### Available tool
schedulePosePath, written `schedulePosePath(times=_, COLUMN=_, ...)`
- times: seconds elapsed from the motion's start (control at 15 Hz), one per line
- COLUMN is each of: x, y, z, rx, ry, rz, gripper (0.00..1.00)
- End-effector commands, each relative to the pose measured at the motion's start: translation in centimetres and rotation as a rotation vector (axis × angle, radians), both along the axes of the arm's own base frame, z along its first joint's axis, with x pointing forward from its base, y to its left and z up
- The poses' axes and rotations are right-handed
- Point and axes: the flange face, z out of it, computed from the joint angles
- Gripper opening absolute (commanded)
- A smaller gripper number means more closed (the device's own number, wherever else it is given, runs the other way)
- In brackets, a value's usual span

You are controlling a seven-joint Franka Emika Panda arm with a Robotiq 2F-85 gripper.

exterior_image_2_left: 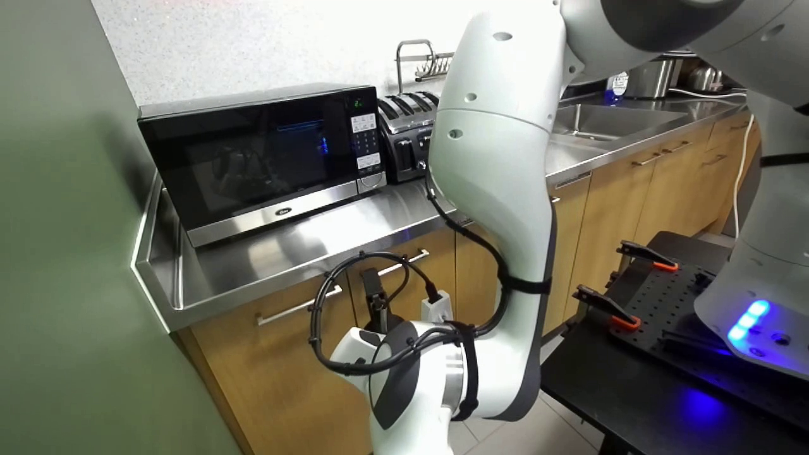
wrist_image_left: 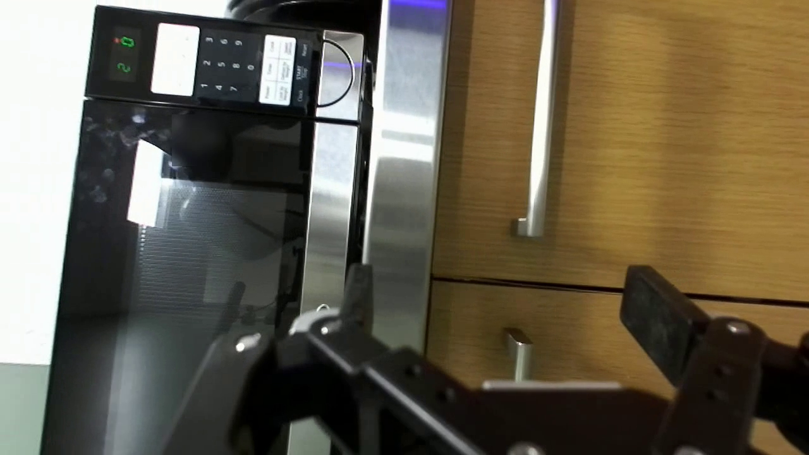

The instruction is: Open the door of the first bottom cabinet on the left

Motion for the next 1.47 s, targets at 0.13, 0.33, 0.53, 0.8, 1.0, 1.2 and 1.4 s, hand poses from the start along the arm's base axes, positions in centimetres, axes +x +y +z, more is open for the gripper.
schedulePosePath(times=0.13, x=2.7, y=2.7, z=-3.9, rx=-0.005, ry=-0.107, rz=0.020, gripper=1.00)
schedulePosePath(times=0.33, x=2.7, y=2.5, z=-4.1, rx=0.001, ry=-0.098, rz=0.047, gripper=1.00)
schedulePosePath(times=0.53, x=2.8, y=2.4, z=-4.9, rx=-0.001, ry=-0.099, rz=0.048, gripper=1.00)
schedulePosePath(times=0.8, x=2.7, y=2.5, z=-4.8, rx=0.000, ry=-0.098, rz=0.049, gripper=1.00)
schedulePosePath(times=1.0, x=3.4, y=2.6, z=-4.9, rx=-0.001, ry=-0.105, rz=0.037, gripper=1.00)
schedulePosePath(times=1.2, x=4.0, y=2.8, z=-4.6, rx=0.000, ry=-0.115, rz=0.028, gripper=1.00)
schedulePosePath(times=1.4, x=4.6, y=3.1, z=-4.5, rx=-0.008, ry=-0.134, rz=0.023, gripper=1.00)
